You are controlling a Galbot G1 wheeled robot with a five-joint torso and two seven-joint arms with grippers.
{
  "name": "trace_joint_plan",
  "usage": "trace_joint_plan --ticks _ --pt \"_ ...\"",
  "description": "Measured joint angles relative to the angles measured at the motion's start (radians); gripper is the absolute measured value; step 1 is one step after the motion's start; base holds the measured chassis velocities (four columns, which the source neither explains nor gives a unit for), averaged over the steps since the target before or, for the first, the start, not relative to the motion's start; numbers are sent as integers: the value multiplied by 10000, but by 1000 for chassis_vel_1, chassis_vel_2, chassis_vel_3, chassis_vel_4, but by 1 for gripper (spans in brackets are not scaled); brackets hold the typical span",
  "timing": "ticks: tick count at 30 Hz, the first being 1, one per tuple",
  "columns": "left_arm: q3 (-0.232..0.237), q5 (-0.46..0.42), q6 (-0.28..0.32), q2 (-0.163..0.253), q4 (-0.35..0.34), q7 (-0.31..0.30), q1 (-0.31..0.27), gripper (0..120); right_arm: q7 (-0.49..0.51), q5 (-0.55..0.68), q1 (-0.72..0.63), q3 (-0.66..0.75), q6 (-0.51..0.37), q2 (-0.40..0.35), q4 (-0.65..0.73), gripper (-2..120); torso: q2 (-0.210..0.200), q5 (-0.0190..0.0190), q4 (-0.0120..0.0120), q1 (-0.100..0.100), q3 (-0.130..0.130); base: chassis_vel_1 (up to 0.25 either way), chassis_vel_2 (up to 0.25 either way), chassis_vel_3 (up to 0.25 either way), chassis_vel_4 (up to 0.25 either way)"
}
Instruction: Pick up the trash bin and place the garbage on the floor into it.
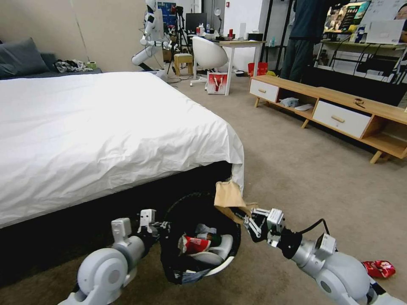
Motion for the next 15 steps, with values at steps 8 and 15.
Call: trace_joint_plan --ticks 8,15 --pt "1091 48 -155 -40 335 69 -463 2 -143 -251 -141 -93 -14 197 -302 0 0 1 -1 0 0 0 0 0 0" --pt "1462 122 -221 -198 467 126 -643 2 -157 -336 -263 -116 -27 179 -421 0 0 0 -2 0 0 0 0 0 0"
